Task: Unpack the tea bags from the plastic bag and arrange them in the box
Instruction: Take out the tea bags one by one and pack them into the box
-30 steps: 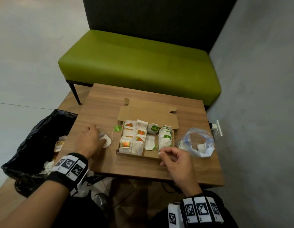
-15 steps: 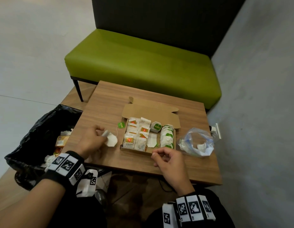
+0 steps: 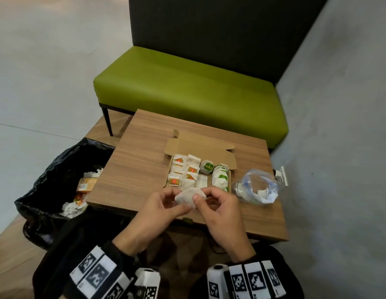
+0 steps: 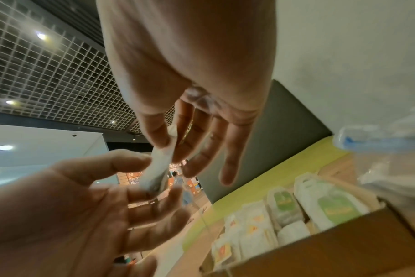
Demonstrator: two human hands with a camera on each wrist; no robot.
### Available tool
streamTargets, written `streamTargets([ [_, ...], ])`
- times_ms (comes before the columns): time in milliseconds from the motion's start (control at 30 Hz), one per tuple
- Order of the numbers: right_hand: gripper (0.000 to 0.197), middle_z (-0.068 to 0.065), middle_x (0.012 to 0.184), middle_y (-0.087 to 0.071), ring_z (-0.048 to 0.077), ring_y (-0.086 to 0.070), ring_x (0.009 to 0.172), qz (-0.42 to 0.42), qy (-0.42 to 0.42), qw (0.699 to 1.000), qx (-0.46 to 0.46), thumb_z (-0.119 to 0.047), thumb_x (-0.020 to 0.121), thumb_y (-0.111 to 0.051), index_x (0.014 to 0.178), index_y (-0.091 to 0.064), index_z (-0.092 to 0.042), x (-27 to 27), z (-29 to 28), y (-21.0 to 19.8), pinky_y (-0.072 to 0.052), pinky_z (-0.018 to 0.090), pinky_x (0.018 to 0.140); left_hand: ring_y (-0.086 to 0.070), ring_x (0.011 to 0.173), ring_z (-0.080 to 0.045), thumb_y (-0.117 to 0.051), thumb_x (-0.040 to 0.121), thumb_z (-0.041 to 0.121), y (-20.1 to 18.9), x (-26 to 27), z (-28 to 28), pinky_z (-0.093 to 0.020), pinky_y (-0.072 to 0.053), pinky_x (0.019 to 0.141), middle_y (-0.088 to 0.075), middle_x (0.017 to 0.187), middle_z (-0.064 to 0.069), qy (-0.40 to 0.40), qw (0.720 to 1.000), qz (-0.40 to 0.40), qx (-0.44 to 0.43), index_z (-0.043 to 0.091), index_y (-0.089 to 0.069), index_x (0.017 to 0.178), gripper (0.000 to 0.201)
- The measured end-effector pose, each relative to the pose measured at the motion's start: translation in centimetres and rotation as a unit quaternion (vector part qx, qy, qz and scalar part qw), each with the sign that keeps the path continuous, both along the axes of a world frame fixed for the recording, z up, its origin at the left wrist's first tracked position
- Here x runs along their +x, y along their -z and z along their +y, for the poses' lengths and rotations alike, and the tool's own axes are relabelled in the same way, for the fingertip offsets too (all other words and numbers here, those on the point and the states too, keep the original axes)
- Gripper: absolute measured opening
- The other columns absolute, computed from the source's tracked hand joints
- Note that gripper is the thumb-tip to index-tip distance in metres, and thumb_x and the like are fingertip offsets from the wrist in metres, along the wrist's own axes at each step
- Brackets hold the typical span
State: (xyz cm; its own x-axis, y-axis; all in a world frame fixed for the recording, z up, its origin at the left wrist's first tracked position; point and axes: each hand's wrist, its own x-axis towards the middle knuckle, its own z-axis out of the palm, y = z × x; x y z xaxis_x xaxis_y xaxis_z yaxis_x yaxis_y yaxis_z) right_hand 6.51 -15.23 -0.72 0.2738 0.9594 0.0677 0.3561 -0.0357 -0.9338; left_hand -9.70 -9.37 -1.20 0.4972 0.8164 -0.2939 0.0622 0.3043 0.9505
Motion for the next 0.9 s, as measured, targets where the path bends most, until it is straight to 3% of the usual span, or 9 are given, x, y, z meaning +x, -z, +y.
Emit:
streamTargets([
  [100, 0.019, -0.004, 0.085, -0.074, 0.014, -0.070, 0.080, -0.043, -0.057, 0.997, -0.042, -0.044, 0.084, -0.068, 0.091, -0.074, -0.027, 0.9, -1.2, -1.1, -0.060, 0.041, 0.072, -0.065, 0.091, -0.008, -0.075, 0.085, 0.022, -0.7, -0.4, -0.2, -0.016, -0.049, 0.074, -0.070, 0.098, 0.005, 0.040, 0.979, 0.079, 0.185, 0.026, -0.067, 0.101, 0.019],
  [167, 0.009, -0.004, 0.088, -0.075, 0.013, -0.071, 0.082, -0.019, -0.067, 0.997, -0.038, -0.033, 0.087, -0.071, 0.093, -0.074, -0.026, 1.2, -1.8, -1.9, -0.060, 0.038, 0.073, -0.064, 0.083, -0.006, -0.072, 0.087, 0.022, -1.4, -0.4, -0.3, -0.013, -0.045, 0.068, -0.071, 0.090, 0.006, 0.077, 0.968, 0.073, 0.226, 0.027, -0.069, 0.097, 0.011],
  [233, 0.014, -0.005, 0.094, -0.075, 0.011, -0.070, 0.088, 0.032, -0.059, 0.998, -0.018, -0.019, 0.086, -0.075, 0.098, -0.073, -0.025, 1.7, -2.5, -2.3, -0.057, 0.028, 0.075, -0.065, 0.076, -0.007, -0.071, 0.089, 0.017, -1.9, -0.1, -0.7, -0.021, -0.049, 0.067, -0.071, 0.083, 0.003, 0.090, 0.973, 0.039, 0.210, 0.023, -0.072, 0.091, 0.006],
  [333, 0.049, 0.001, 0.115, -0.070, 0.020, -0.066, 0.108, 0.129, -0.108, 0.986, -0.020, -0.018, 0.073, -0.075, 0.121, -0.066, -0.021, 2.4, -3.4, -1.8, -0.056, 0.033, 0.088, -0.066, 0.075, -0.015, -0.071, 0.088, 0.012, -2.6, 0.5, -1.6, -0.028, -0.054, 0.069, -0.073, 0.083, -0.006, 0.043, 0.990, -0.041, 0.129, 0.011, -0.072, 0.094, 0.006],
  [433, 0.056, -0.011, 0.128, -0.062, 0.018, -0.059, 0.118, 0.057, -0.145, 0.987, -0.036, -0.019, 0.074, -0.070, 0.127, -0.061, -0.035, 1.7, -3.7, -0.6, -0.051, 0.038, 0.100, -0.057, 0.064, -0.011, -0.067, 0.088, 0.006, -2.8, 1.1, -2.2, -0.023, -0.044, 0.060, -0.072, 0.080, -0.007, 0.000, 0.993, -0.105, 0.060, 0.006, -0.070, 0.102, 0.014],
  [633, 0.016, 0.000, 0.107, -0.072, 0.021, -0.068, 0.099, 0.051, -0.056, 0.997, 0.022, -0.025, 0.090, -0.070, 0.105, -0.075, -0.026, -0.4, -3.8, 1.7, -0.056, 0.051, 0.085, -0.065, 0.072, -0.019, -0.065, 0.083, -0.001, -3.0, 1.2, -2.6, -0.021, -0.052, 0.056, -0.071, 0.089, -0.017, -0.034, 0.983, -0.178, -0.034, -0.001, -0.064, 0.114, 0.031],
  [767, 0.009, -0.002, 0.084, -0.074, 0.013, -0.068, 0.076, 0.052, -0.043, 0.997, -0.038, -0.017, 0.090, -0.070, 0.087, -0.077, -0.022, -0.7, -4.2, 2.1, -0.055, 0.029, 0.069, -0.068, 0.076, -0.019, -0.063, 0.085, -0.005, -3.1, 1.0, -1.9, -0.027, -0.056, 0.065, -0.074, 0.091, -0.014, -0.049, 0.985, -0.165, -0.007, 0.001, -0.065, 0.109, 0.025],
  [833, 0.026, 0.002, 0.071, -0.072, 0.014, -0.063, 0.063, 0.113, -0.025, 0.989, -0.091, -0.032, 0.093, -0.064, 0.076, -0.075, -0.016, -0.7, -4.2, 2.0, -0.050, 0.028, 0.061, -0.069, 0.076, -0.018, -0.063, 0.087, -0.005, -3.1, 1.1, -1.7, -0.029, -0.056, 0.065, -0.074, 0.088, -0.011, -0.060, 0.987, -0.148, 0.006, 0.003, -0.066, 0.105, 0.020],
  [900, 0.053, 0.014, 0.074, -0.072, 0.024, -0.065, 0.064, 0.217, -0.025, 0.964, -0.151, -0.050, 0.097, -0.043, 0.080, -0.073, -0.009, -0.8, -4.0, 1.8, -0.052, 0.036, 0.064, -0.068, 0.073, -0.018, -0.064, 0.088, -0.001, -3.1, 1.3, -1.9, -0.027, -0.055, 0.060, -0.073, 0.084, -0.013, -0.060, 0.989, -0.131, 0.012, 0.002, -0.067, 0.100, 0.012],
])
